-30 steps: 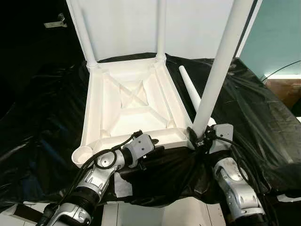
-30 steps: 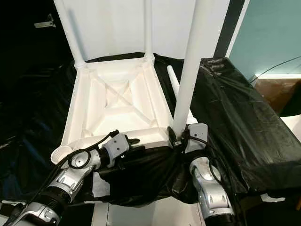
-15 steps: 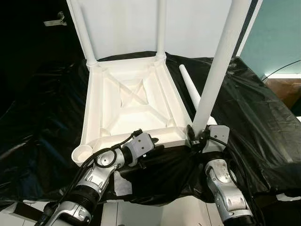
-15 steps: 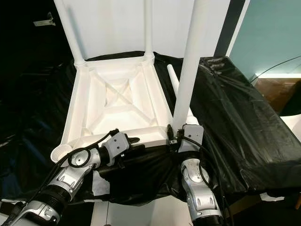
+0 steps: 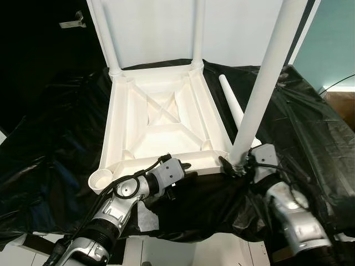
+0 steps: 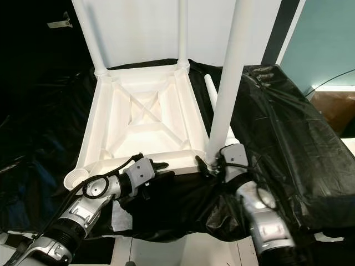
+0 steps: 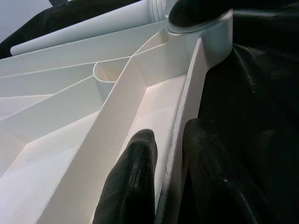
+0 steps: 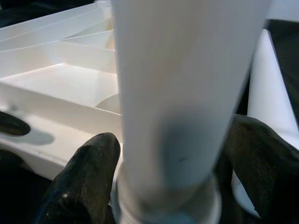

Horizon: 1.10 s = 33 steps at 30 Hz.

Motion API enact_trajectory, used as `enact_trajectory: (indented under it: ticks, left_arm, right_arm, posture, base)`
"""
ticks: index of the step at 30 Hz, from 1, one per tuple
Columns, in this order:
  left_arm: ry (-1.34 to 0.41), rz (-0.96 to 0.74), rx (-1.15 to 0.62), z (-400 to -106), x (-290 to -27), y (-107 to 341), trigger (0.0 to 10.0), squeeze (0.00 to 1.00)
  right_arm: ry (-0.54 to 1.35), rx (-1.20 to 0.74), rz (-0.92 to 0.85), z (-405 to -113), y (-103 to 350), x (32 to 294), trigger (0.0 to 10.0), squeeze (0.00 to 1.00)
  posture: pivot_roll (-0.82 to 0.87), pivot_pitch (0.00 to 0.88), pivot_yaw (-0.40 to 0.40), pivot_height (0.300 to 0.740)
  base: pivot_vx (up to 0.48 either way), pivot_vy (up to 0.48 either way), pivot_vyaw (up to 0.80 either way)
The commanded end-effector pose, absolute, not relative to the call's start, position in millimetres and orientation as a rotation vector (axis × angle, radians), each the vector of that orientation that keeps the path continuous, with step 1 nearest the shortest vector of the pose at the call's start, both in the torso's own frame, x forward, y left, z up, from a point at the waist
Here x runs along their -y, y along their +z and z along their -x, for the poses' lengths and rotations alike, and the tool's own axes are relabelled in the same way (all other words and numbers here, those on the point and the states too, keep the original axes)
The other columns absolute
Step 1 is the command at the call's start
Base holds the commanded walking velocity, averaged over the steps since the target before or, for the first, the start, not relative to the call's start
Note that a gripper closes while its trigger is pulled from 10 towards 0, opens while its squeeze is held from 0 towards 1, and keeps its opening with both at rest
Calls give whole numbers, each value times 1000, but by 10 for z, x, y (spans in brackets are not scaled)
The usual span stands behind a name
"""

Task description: Building children table

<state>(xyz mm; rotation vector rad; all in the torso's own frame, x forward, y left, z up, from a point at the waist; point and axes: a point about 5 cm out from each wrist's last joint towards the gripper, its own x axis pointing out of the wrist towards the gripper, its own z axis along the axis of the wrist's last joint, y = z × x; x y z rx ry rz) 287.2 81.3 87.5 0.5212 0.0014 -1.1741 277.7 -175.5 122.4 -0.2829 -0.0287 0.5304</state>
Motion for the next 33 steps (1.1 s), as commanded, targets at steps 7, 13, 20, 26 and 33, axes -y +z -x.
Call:
enact_trajectory:
  ticks: [7,13,20,26,33]
  left_arm:
    - [-1257,-553,-127,-2749,-811,635,10000,0]
    - [-1255,-550,-126,-2745,-815,634,10000,0]
    - [-1256,-549,-127,-2739,-824,631,10000,0]
    - [-1258,-551,-126,-2744,-823,639,10000,0]
    - [-1261,-552,-129,-2730,-838,637,10000,0]
  right_arm:
    - [724,-10,348,-2787,1318,1817,10000,0]
    - [819,-56,413,-2791,1313,1885,0,0]
    - [798,-50,379,-2785,1264,1886,0,0]
    - [684,-57,273,-2692,1079,1703,0,0]
    - [493,-51,238,-2742,1032,1577,0,0]
  posture:
    - [-35,3,-1,740]
    - [-30,6,0,740]
    - [-29,9,7,740]
    - [-30,11,5,740]
    - [-28,22,11,740]
  base:
    - [0,0,0]
    - [0,0,0]
    - [0,0,0]
    - [0,0,0]
    - [0,0,0]
